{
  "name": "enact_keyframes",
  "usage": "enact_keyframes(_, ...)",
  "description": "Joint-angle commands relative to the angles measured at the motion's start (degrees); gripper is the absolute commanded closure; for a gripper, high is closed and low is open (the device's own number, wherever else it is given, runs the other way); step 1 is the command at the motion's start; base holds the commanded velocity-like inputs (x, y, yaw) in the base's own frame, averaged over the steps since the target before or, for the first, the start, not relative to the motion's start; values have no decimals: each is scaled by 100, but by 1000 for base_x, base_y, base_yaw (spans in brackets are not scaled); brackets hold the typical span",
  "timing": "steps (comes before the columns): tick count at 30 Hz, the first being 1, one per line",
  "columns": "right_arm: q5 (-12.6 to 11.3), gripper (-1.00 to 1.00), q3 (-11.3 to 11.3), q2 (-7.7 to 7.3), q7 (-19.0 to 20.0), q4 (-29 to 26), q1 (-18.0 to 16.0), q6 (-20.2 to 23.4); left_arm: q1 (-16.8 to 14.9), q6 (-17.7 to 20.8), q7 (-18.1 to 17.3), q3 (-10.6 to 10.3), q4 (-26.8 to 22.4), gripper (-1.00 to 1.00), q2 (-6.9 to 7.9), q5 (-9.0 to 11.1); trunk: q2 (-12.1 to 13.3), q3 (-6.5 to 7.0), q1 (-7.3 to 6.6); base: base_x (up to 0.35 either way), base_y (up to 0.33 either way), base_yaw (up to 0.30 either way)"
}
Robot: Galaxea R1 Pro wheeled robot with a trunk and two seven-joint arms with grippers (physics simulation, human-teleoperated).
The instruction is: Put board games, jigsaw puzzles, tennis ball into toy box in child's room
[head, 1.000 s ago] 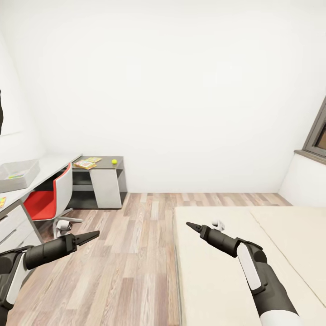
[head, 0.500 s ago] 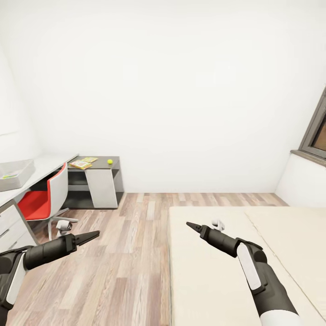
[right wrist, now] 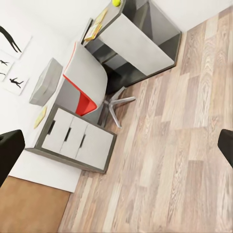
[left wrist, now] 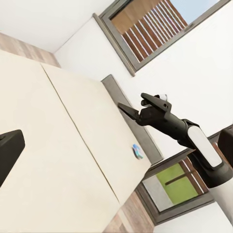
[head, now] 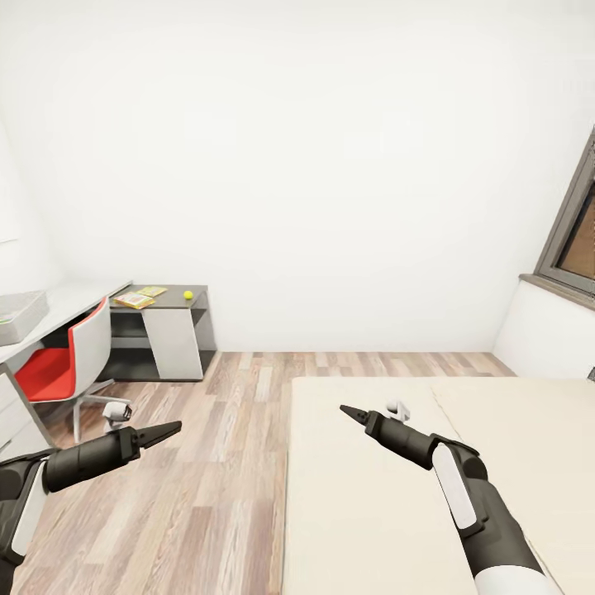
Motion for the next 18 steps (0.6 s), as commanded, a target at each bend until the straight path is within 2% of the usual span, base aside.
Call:
enact_keyframes(1,-11,-100,-16,5,16,-2,-6,37,-7,58,-13,1,-2,-100,1,7,-14,-14,4,0,-294,0)
enact_keyframes(8,-11,-100,-16,5,14,-9,-6,37,-5,58,-13,1,-2,-100,1,7,-14,-14,4,0,-256,0)
enact_keyframes(18,-17,-100,-16,-1,16,-9,-6,46,-9,58,-14,5,-2,-100,6,7,-14,-14,4,0,-137,0)
